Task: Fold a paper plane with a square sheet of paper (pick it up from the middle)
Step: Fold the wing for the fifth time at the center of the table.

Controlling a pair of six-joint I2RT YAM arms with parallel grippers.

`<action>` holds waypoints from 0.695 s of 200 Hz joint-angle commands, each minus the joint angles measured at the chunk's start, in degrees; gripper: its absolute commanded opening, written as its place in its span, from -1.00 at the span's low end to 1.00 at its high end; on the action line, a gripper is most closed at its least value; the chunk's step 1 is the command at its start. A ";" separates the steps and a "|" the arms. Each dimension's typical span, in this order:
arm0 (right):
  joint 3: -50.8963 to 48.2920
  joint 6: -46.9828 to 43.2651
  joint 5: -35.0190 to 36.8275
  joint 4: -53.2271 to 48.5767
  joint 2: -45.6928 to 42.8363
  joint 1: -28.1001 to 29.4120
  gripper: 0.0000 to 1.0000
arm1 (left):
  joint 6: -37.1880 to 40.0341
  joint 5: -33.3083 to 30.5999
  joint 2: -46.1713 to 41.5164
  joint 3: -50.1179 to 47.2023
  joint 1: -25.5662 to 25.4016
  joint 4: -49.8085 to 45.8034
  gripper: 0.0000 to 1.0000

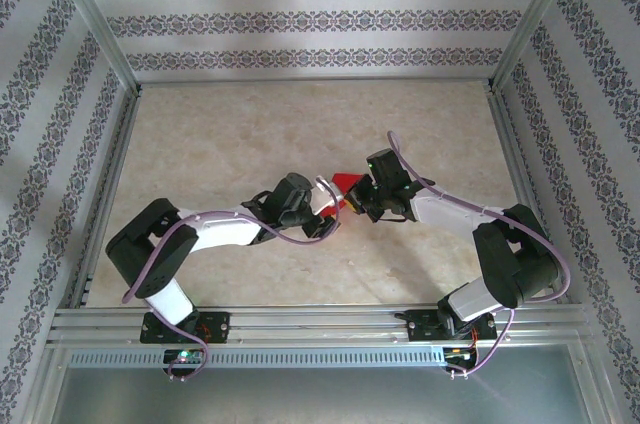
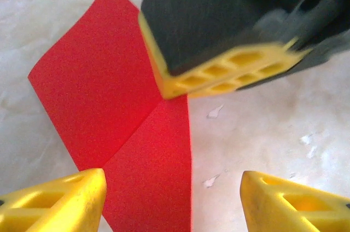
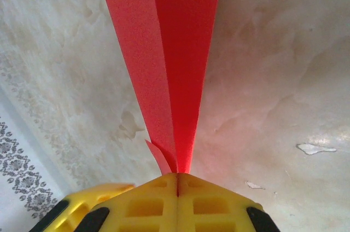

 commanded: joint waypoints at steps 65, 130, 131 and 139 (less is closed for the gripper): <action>2.27 1.81 -2.92 -1.26 0.63 -0.99 -0.88 | 7.20 -7.87 4.20 1.77 -2.03 4.18 -0.06; 2.80 1.81 -4.09 -1.19 2.41 -0.98 -0.85 | 5.13 -8.45 5.00 1.70 -2.05 4.64 -0.37; 2.80 1.81 -4.12 -1.16 2.42 -0.98 -0.85 | 5.07 -8.45 5.00 1.72 -2.05 4.60 -0.38; 2.80 1.81 -4.19 -1.12 2.55 -0.98 -0.83 | 4.72 -8.60 5.13 1.74 -2.05 4.80 -0.40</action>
